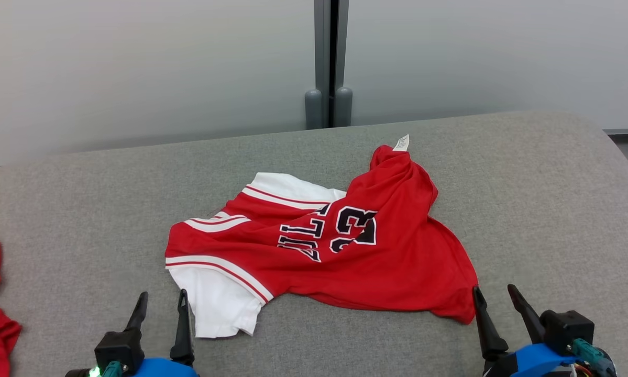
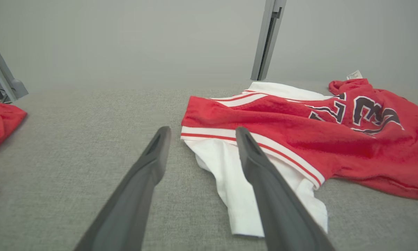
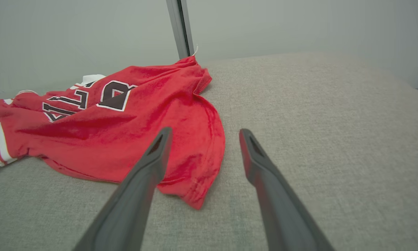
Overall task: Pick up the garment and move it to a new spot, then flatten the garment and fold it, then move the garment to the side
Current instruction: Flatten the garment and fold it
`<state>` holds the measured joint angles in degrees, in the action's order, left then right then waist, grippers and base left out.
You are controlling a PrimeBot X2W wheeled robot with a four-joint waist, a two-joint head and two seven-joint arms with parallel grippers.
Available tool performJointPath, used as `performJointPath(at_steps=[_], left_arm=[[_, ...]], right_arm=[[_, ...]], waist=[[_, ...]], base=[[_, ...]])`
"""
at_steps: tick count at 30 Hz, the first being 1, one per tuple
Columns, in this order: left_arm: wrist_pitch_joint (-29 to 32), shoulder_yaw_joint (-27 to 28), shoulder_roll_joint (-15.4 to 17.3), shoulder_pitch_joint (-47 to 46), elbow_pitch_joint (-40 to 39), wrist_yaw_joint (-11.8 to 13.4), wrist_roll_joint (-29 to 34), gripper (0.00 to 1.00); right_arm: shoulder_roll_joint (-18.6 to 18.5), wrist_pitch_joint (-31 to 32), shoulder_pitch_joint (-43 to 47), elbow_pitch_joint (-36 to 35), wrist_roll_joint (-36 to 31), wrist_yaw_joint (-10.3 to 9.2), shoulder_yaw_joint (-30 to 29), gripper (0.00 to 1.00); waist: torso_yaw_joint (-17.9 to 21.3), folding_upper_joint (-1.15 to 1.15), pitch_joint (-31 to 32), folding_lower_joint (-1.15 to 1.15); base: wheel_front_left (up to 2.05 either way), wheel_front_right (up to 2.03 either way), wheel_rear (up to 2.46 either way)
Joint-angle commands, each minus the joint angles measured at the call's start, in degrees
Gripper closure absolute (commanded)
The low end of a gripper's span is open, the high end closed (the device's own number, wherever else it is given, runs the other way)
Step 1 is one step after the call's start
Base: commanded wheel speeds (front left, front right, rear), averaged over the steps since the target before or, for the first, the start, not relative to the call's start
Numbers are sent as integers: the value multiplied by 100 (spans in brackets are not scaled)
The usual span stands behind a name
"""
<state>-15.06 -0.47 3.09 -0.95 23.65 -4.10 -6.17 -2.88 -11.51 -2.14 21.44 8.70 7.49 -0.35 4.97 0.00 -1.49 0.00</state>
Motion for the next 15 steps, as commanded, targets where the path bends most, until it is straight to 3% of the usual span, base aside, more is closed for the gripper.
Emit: performJointPath(at_steps=[1,15], left_arm=[[-16,-28,-10,-149,189,-42,-50,0],[-16,-145,-20,-916,1738,-192,-281,0]], right_arm=[[-3,-69,-146,196,14,2,20,0],[-2,-353,-982,1762,280,2,349,0]], waist=[[21,0,-43,0],[154,0,-426,0]], base=[[0,0,0],[0,0,0]])
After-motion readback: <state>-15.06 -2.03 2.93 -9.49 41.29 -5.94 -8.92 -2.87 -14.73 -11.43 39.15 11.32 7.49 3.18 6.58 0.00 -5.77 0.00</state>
